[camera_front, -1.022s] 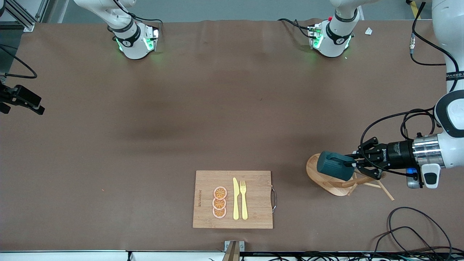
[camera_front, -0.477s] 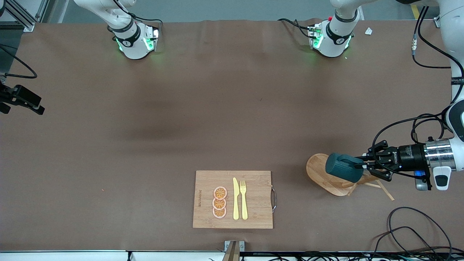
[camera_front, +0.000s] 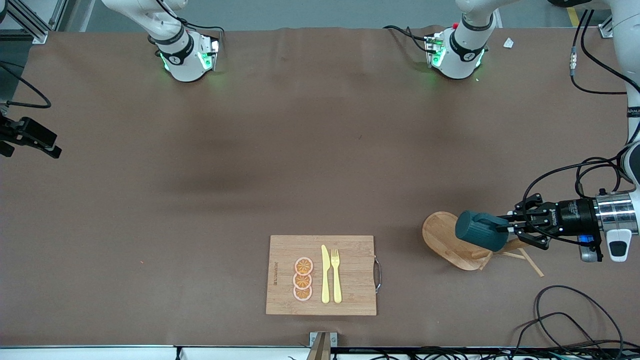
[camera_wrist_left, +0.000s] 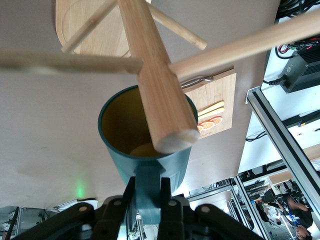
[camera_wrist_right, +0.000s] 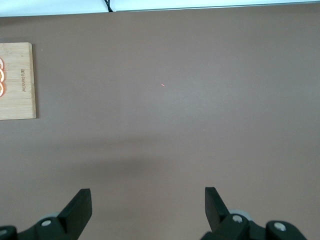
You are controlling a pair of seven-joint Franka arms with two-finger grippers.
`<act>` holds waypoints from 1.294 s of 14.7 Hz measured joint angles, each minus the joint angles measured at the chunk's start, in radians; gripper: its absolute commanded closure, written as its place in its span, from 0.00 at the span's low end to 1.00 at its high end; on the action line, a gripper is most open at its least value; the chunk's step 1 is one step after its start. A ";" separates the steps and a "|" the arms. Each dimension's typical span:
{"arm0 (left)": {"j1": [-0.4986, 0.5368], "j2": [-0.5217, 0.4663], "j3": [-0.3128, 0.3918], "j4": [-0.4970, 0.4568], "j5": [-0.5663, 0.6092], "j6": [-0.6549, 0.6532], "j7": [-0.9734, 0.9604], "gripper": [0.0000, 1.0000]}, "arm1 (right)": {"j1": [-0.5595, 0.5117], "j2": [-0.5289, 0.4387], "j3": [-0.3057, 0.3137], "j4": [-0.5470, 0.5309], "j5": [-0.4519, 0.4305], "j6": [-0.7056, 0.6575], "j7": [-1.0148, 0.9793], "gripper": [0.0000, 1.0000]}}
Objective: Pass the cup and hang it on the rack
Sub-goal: 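Hook the mug handle onto a rack peg with the left gripper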
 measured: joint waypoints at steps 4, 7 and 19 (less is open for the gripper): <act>0.012 0.005 0.000 0.000 -0.002 -0.002 0.006 1.00 | 0.000 0.000 0.000 0.000 0.000 0.000 0.000 0.00; 0.024 0.015 0.000 0.000 -0.002 -0.002 0.023 1.00 | 0.000 0.000 0.000 0.000 0.000 0.000 0.000 0.00; 0.032 0.030 -0.006 0.002 -0.031 -0.005 0.038 0.00 | 0.000 0.000 0.000 0.000 0.000 0.000 0.000 0.00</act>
